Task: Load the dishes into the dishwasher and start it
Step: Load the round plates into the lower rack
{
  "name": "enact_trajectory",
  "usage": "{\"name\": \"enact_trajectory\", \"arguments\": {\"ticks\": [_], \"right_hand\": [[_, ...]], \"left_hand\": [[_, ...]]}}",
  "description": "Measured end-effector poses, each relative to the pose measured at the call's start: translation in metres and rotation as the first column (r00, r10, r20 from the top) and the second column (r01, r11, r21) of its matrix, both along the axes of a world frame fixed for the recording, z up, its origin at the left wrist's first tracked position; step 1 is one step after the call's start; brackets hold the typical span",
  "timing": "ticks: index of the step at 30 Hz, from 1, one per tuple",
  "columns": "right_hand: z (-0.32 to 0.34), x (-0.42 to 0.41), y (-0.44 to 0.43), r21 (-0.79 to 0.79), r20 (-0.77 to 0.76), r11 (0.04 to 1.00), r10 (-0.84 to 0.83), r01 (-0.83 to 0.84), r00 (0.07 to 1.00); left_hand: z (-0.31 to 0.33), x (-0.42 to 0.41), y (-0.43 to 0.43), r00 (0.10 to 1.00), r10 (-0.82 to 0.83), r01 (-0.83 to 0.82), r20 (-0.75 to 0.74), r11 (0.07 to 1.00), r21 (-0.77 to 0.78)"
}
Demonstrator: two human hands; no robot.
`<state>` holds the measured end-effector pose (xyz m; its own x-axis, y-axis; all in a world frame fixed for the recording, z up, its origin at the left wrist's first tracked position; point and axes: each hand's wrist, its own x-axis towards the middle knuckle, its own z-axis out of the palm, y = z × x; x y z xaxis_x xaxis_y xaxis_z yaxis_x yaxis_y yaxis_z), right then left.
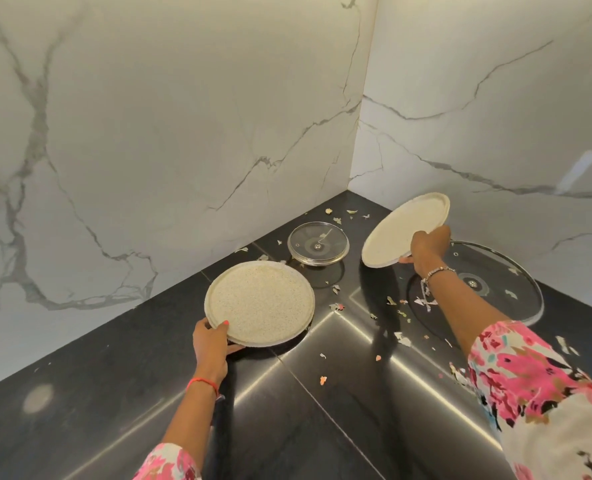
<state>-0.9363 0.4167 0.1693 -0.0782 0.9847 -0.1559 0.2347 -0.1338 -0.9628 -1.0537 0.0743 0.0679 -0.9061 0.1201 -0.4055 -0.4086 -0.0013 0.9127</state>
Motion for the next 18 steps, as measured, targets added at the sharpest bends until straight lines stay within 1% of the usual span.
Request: {"name": "enact_trajectory", "arguments": {"ticks": [2, 7, 9, 14, 18], "right_hand": [[0.008, 0.018, -0.008, -0.028, -0.024, 0.999, -0.022, 0.022, 0.999], [0.022, 0.079, -0.043, -0.14, -0.195, 0.989, -0.077, 0.05, 0.978], [0.023, 0.108, -0.064, -0.156, -0.261, 0.985, -0.119, 0.08, 0.958], [0.017, 0.183, -0.126, -0.148, -0.286, 0.973, -0.211, 0.175, 0.935], [0.009, 0.248, -0.178, -0.222, -0.314, 0.964, -0.214, 0.147, 0.925]], "left_hand": [[0.008, 0.011, -0.008, 1.0, 0.003, -0.003, 0.015, 1.0, 0.03], [0.026, 0.052, -0.035, 0.999, -0.025, 0.022, 0.031, 0.996, 0.092], [0.033, 0.075, -0.043, 1.0, -0.01, 0.008, 0.019, 0.997, 0.078], [0.032, 0.131, -0.07, 0.991, 0.087, -0.088, -0.1, 0.996, -0.011], [0.028, 0.172, -0.101, 0.981, 0.053, -0.068, -0.188, 0.995, -0.074]]}}
